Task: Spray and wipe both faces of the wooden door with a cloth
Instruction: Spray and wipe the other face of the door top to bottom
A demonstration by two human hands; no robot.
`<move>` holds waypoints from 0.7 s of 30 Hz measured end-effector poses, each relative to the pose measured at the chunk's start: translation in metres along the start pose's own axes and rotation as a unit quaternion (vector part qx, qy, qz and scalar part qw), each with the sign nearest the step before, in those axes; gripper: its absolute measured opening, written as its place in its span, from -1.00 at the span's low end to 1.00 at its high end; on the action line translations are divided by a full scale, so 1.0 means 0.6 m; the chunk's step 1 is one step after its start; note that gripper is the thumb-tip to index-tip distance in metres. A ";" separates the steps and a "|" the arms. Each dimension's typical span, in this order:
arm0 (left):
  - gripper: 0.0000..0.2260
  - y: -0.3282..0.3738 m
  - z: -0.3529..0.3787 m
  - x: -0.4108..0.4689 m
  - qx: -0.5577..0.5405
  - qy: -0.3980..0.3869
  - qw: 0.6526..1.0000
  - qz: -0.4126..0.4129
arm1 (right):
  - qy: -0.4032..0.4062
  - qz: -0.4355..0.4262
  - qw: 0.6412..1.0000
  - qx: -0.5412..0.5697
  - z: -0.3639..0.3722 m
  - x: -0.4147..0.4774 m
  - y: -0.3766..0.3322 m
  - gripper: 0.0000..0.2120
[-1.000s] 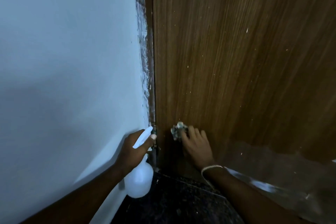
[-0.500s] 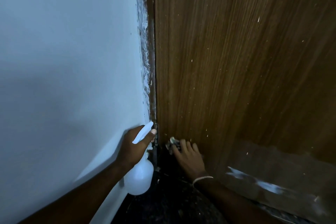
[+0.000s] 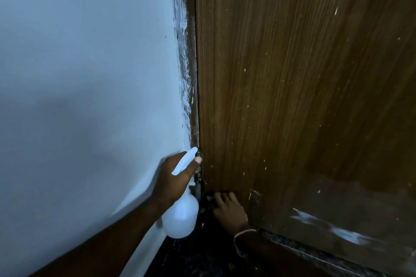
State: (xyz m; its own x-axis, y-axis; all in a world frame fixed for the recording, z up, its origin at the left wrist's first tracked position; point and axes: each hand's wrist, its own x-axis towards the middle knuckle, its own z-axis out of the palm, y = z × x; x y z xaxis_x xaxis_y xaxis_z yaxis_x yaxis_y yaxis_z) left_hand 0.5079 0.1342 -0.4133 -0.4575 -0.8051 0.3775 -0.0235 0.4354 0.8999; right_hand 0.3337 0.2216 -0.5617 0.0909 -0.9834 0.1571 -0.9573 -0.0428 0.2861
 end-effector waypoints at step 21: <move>-0.75 0.054 0.048 -0.053 -0.070 -0.041 0.997 -0.009 | 0.032 -0.010 0.998 -0.049 0.040 -0.069 0.037 -0.71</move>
State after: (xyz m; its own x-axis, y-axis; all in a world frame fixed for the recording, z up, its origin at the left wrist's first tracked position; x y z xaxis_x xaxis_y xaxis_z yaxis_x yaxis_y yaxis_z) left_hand 0.4963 0.1855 -0.4025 -0.5299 -0.7742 0.3462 0.0890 0.3553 0.9305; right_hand 0.3024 0.2572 -0.5844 0.1303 -0.9693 0.2085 -0.9235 -0.0421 0.3813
